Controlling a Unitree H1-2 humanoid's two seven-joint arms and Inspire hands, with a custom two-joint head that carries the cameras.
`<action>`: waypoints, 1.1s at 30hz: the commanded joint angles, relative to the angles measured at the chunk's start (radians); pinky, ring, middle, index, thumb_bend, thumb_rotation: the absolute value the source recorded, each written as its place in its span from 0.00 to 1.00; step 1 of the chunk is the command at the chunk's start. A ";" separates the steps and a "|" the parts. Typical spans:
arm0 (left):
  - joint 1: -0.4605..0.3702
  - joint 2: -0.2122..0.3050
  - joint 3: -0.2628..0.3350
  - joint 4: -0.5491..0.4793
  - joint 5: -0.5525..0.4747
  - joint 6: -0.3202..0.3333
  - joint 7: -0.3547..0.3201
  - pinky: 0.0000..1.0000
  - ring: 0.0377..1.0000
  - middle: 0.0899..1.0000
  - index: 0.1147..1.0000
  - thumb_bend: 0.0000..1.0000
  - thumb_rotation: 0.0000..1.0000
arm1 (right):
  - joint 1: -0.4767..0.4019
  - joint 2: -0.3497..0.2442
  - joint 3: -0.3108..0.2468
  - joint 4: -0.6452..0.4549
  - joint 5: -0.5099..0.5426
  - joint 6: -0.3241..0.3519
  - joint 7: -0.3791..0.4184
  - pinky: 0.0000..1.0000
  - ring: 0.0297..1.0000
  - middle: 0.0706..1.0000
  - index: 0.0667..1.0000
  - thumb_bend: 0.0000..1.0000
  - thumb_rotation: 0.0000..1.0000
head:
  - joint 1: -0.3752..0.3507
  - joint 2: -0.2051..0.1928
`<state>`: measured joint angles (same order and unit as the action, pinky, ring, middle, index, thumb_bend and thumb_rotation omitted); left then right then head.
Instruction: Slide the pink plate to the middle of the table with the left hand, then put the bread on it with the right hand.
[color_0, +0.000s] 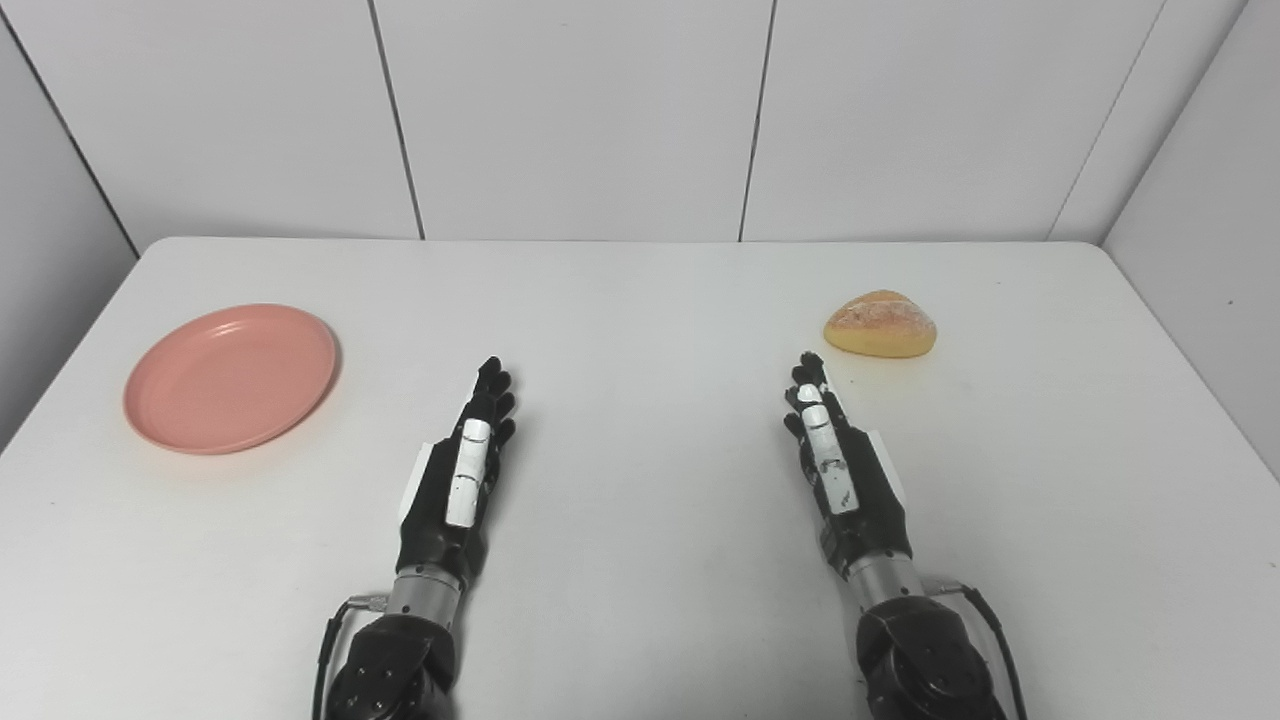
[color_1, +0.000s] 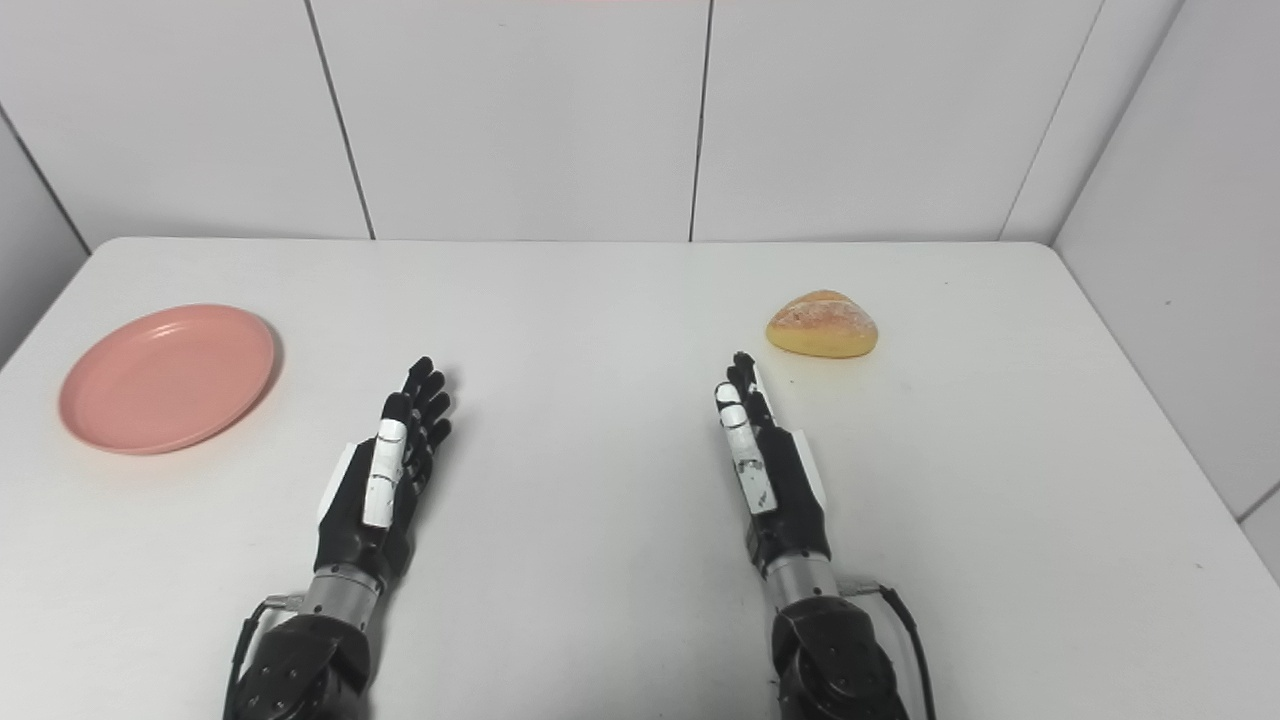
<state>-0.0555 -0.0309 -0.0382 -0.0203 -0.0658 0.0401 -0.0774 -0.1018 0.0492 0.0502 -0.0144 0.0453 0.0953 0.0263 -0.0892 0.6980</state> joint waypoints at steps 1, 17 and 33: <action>-0.039 -0.003 -0.006 -0.016 0.004 -0.012 0.001 1.00 1.00 1.00 1.00 0.75 1.00 | -0.029 -0.001 -0.003 -0.020 0.014 -0.047 0.015 1.00 1.00 1.00 1.00 0.68 0.92 | 0.010 -0.002; -0.021 -0.050 -0.070 0.052 0.085 -0.090 0.041 1.00 1.00 1.00 1.00 0.72 1.00 | 0.004 -0.088 -0.031 0.006 0.031 -0.108 0.058 1.00 1.00 1.00 1.00 0.60 1.00 | 0.293 -0.104; -0.027 -0.061 -0.080 0.090 0.123 -0.126 0.060 1.00 1.00 1.00 1.00 0.74 1.00 | -0.003 -0.095 -0.040 0.052 0.062 -0.146 0.084 1.00 1.00 1.00 1.00 0.59 0.99 | 0.293 -0.123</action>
<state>-0.0788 -0.0868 -0.1133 0.0525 0.0474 -0.0548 -0.0186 -0.0907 -0.0448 0.0165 0.0288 0.1013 0.0053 0.1030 0.2056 0.5752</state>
